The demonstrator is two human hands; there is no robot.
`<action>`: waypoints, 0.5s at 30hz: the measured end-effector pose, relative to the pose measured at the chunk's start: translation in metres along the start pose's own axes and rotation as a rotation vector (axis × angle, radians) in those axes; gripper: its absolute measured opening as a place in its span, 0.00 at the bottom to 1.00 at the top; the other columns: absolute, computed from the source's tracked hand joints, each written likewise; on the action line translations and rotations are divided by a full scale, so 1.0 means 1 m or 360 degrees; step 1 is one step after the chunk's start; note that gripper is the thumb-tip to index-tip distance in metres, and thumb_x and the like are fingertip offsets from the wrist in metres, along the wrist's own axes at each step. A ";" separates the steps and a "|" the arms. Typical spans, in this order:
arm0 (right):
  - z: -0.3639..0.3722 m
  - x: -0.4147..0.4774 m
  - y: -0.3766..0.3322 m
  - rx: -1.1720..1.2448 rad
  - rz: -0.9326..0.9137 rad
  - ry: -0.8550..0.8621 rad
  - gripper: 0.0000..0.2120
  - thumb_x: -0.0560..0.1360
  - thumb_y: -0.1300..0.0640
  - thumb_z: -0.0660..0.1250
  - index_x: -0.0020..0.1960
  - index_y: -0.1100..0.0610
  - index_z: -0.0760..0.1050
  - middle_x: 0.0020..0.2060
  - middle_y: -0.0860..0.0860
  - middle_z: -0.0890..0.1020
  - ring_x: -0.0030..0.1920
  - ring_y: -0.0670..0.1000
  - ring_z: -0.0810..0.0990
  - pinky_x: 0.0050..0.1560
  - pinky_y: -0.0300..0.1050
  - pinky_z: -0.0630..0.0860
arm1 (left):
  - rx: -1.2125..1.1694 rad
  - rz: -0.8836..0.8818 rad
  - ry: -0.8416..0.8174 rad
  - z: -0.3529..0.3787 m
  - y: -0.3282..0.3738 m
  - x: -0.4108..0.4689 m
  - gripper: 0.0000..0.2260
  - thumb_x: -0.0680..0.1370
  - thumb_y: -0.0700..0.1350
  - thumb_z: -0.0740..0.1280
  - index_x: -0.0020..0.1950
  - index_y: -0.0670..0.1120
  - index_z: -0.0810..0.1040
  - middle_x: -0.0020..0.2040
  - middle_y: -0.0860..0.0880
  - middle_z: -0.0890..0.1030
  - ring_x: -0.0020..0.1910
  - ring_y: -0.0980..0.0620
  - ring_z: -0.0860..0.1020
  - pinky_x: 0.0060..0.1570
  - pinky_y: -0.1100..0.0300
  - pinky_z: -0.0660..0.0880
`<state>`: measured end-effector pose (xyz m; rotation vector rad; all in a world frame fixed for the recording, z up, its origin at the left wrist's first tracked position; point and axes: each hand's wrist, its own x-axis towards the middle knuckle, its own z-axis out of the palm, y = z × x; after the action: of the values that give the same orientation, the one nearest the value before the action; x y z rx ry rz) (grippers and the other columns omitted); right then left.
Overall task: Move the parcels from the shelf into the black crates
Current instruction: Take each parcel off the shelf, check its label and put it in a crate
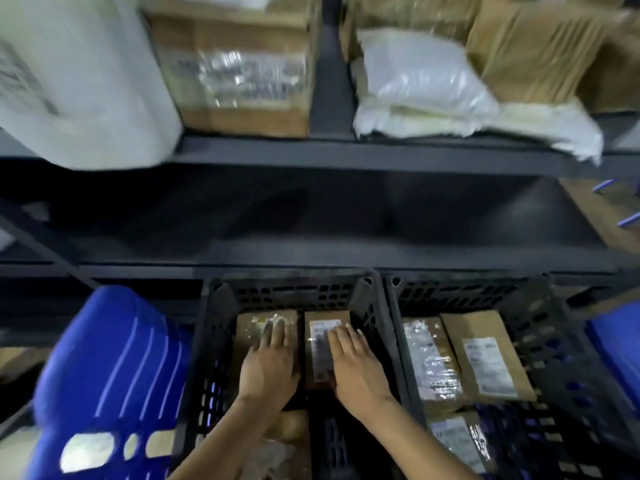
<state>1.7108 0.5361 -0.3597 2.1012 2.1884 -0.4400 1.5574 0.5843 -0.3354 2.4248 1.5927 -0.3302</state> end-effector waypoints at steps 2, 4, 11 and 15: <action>-0.027 -0.008 -0.003 -0.0015 -0.0046 0.0076 0.34 0.77 0.59 0.58 0.77 0.61 0.45 0.77 0.57 0.51 0.77 0.56 0.46 0.75 0.50 0.38 | 0.0044 0.0031 0.0109 -0.030 -0.006 -0.011 0.31 0.80 0.52 0.54 0.78 0.43 0.46 0.79 0.46 0.52 0.78 0.48 0.49 0.75 0.52 0.44; -0.054 -0.015 -0.007 -0.0021 -0.0095 0.0154 0.33 0.78 0.57 0.58 0.77 0.61 0.45 0.77 0.56 0.51 0.77 0.55 0.46 0.75 0.50 0.38 | 0.0058 0.0015 0.0190 -0.058 -0.010 -0.019 0.30 0.81 0.53 0.52 0.78 0.42 0.46 0.79 0.46 0.52 0.78 0.48 0.48 0.75 0.52 0.40; -0.156 -0.028 -0.011 -0.0049 -0.0181 0.0517 0.32 0.80 0.49 0.57 0.78 0.59 0.47 0.77 0.55 0.53 0.77 0.53 0.49 0.75 0.47 0.40 | 0.0075 0.0034 0.0563 -0.161 -0.013 -0.040 0.32 0.80 0.56 0.55 0.78 0.42 0.46 0.79 0.47 0.52 0.78 0.49 0.49 0.76 0.52 0.41; -0.223 -0.023 -0.012 -0.0112 -0.0265 0.0786 0.32 0.79 0.49 0.59 0.77 0.59 0.51 0.76 0.54 0.59 0.76 0.54 0.54 0.75 0.46 0.44 | 0.0042 0.0045 0.0893 -0.223 -0.012 -0.042 0.33 0.80 0.54 0.57 0.78 0.42 0.47 0.79 0.46 0.52 0.78 0.49 0.49 0.76 0.53 0.42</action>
<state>1.7320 0.5709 -0.1393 2.1762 2.5978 0.1719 1.5450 0.6196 -0.1116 2.7095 1.7511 0.3741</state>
